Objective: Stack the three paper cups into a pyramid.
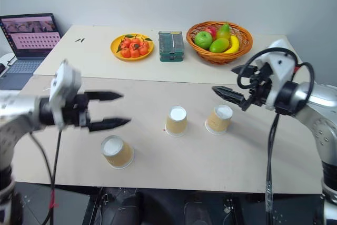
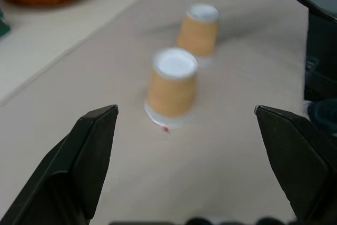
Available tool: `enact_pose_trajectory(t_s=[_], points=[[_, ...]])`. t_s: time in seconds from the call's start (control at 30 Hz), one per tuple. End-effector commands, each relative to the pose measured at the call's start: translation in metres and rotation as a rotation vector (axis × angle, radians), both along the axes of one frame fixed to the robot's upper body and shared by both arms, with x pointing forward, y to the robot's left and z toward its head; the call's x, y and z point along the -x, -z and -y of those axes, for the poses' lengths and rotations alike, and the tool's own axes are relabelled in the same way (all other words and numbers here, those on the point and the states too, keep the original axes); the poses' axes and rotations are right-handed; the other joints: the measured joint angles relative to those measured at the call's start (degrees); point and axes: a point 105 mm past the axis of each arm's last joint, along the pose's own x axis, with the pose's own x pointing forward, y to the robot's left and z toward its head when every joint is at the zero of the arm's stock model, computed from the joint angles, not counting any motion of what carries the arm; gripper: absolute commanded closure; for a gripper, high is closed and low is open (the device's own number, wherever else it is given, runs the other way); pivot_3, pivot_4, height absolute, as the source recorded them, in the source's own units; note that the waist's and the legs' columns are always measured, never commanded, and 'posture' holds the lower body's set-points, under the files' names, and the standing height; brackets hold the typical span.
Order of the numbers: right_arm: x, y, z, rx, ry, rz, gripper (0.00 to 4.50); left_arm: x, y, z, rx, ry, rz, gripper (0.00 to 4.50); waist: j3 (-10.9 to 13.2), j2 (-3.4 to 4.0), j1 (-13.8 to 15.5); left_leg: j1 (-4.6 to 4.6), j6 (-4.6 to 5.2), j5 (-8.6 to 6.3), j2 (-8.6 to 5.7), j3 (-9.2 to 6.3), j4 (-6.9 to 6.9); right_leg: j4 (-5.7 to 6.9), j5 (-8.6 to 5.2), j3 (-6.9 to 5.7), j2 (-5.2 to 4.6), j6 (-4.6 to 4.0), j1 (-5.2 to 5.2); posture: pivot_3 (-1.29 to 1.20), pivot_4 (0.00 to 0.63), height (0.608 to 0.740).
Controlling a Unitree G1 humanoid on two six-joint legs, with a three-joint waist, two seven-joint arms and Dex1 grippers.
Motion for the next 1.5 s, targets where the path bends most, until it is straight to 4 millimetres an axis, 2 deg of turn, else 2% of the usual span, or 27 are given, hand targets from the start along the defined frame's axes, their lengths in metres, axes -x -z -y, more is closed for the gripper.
enact_pose_trajectory(t_s=[0.03, 0.27, 0.47, 0.63, 0.8, 1.13, 1.5], points=[[-0.006, -0.011, -0.006, 0.015, -0.043, 0.055, 0.0, 0.017, 0.0, 0.003, -0.017, -0.017, 0.042, 0.05, 0.0, -0.02, 0.5, 0.02, 0.0, 0.0, 0.0, 0.0, 0.02, 0.0, 0.0, -0.01, 0.0, 0.0, 0.03, 0.0, 0.15, 0.74], [-0.011, -0.012, -0.014, 0.023, -0.089, 0.055, 0.0, 0.029, 0.022, 0.014, -0.064, -0.013, 0.068, 0.05, 0.0, -0.02, 0.5, 0.02, -0.01, 0.0, 0.0, 0.02, 0.04, -0.1, -0.11, -0.04, -0.02, -0.25, 0.06, 0.0, 0.15, 0.74], [-0.009, -0.011, -0.009, 0.034, -0.082, 0.052, 0.0, 0.026, 0.047, 0.0, -0.095, -0.112, 0.073, 0.05, 0.0, -0.01, 0.0, 0.02, -0.01, -0.01, 0.01, 0.05, -0.03, -0.14, -0.12, -0.04, -0.03, -0.29, 0.02, 0.0, 0.15, 0.74], [-0.011, -0.014, -0.009, 0.038, -0.077, 0.056, 0.0, 0.013, 0.046, -0.009, -0.062, -0.18, 0.122, 0.05, 0.0, -0.02, 0.2, 0.03, -0.01, -0.01, 0.01, 0.05, 0.04, -0.15, -0.19, -0.04, -0.04, -0.42, 0.03, 0.0, 0.15, 0.74], [-0.013, -0.015, -0.009, 0.041, -0.079, 0.06, 0.0, 0.002, 0.034, -0.012, -0.029, -0.214, 0.176, 0.05, 0.0, -0.02, 0.2, 0.02, -0.01, -0.01, 0.01, 0.06, 0.03, -0.15, -0.19, -0.04, -0.04, -0.43, 0.02, 0.0, 0.15, 0.74], [-0.014, -0.016, -0.011, 0.044, -0.084, 0.07, 0.0, 0.009, 0.041, -0.003, -0.006, -0.205, 0.143, 0.05, 0.0, -0.02, 0.0, 0.01, -0.01, -0.01, 0.01, 0.06, -0.02, -0.15, -0.15, -0.04, -0.04, -0.35, 0.01, 0.0, 0.15, 0.74], [-0.012, -0.018, -0.003, 0.057, -0.062, 0.072, 0.0, 0.012, 0.056, -0.007, -0.04, -0.212, 0.107, 0.05, 0.0, -0.02, 0.0, 0.01, -0.01, -0.01, 0.01, 0.07, -0.02, -0.16, -0.19, -0.04, -0.04, -0.42, 0.0, 0.0, 0.15, 0.74]])
